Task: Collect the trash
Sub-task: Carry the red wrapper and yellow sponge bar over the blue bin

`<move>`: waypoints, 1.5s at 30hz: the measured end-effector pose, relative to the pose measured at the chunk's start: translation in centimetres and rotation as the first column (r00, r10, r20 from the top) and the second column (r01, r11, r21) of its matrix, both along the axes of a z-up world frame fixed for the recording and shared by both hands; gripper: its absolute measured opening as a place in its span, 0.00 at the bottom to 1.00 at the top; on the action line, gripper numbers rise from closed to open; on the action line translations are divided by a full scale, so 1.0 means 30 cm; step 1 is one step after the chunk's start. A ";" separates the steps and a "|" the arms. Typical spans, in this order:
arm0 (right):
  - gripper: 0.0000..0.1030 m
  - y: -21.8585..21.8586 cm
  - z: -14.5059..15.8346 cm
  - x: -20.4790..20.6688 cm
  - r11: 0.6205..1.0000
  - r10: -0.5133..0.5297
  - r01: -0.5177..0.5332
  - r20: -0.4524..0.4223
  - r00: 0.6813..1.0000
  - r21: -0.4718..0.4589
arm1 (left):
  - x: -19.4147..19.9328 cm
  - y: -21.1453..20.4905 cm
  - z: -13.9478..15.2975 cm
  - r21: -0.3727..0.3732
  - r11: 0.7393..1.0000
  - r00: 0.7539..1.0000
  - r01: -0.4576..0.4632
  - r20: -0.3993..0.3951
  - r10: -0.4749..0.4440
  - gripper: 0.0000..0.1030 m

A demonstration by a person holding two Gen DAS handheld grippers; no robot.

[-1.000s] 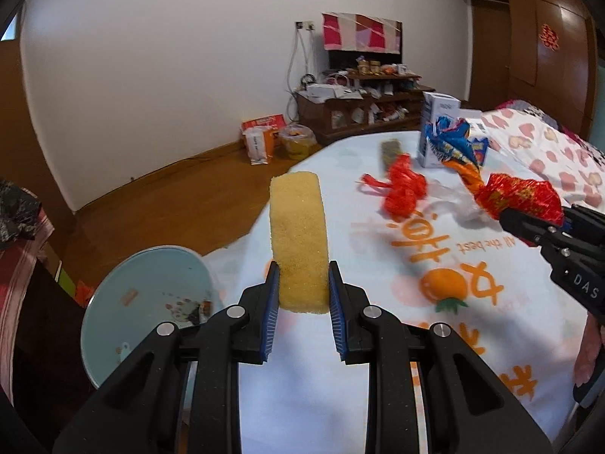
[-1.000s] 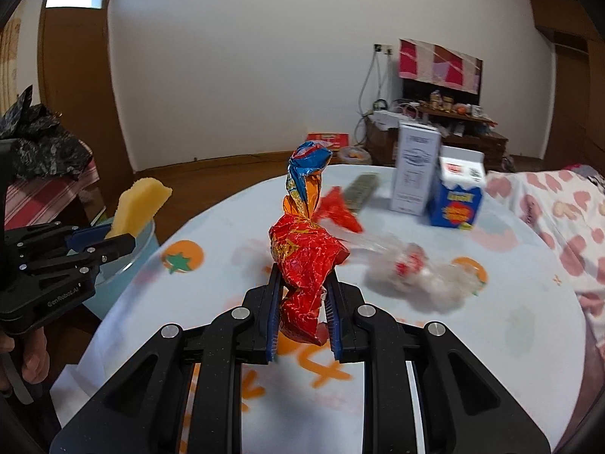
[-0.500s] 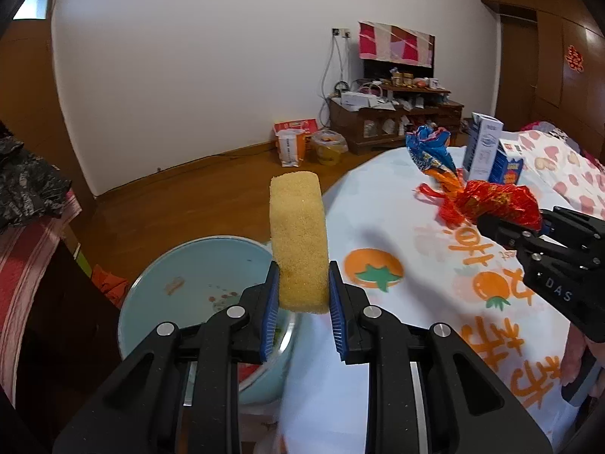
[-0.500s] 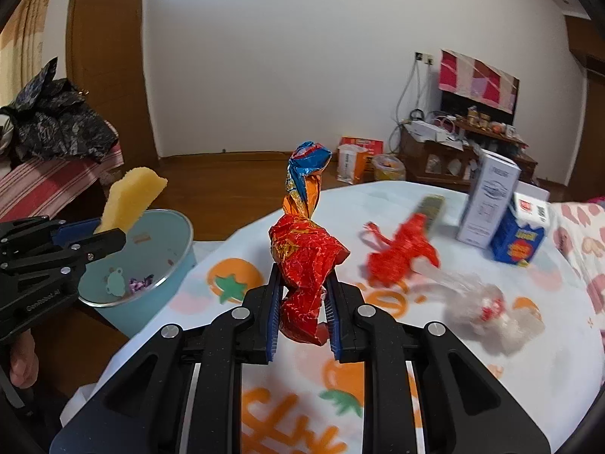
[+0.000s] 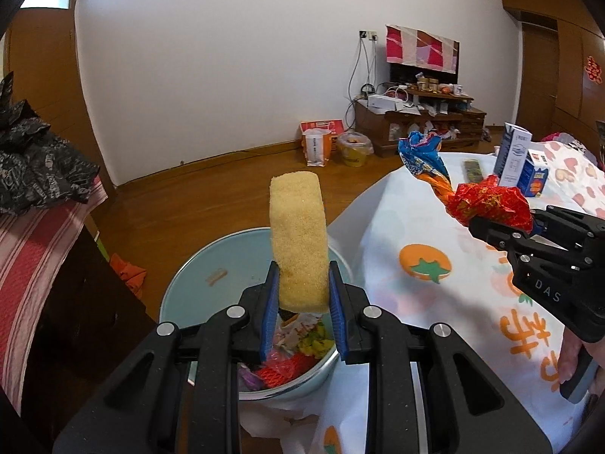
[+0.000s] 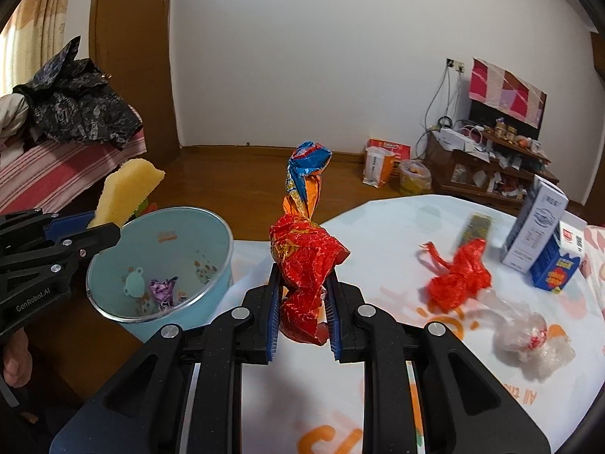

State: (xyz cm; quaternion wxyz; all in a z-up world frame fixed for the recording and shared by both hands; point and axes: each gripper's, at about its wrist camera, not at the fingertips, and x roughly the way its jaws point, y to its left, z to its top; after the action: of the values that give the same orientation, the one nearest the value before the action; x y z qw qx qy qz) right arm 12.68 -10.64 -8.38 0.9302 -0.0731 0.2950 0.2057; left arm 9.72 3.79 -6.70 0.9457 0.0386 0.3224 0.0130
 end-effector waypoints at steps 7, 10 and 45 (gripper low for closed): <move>0.21 0.064 -0.002 0.007 0.999 0.035 -0.035 -0.003 0.999 -0.007 | -0.008 0.059 -0.003 0.001 1.000 1.000 -0.029 -0.002 0.029 0.24; 0.21 0.089 -0.007 0.009 0.999 0.049 -0.049 -0.006 0.999 -0.012 | -0.011 0.083 -0.008 0.000 0.999 0.999 -0.044 -0.005 0.044 0.24; 0.21 0.301 -0.022 0.005 0.982 0.177 -0.179 -0.026 0.984 -0.058 | -0.047 0.264 -0.025 -0.024 0.984 0.985 -0.174 -0.028 0.173 0.24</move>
State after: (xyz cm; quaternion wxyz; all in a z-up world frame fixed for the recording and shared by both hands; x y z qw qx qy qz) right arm 12.84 -1.62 -9.05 0.9025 -0.1251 0.3028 0.2798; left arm 8.30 11.71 -7.46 0.9372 -0.0019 0.3369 0.0905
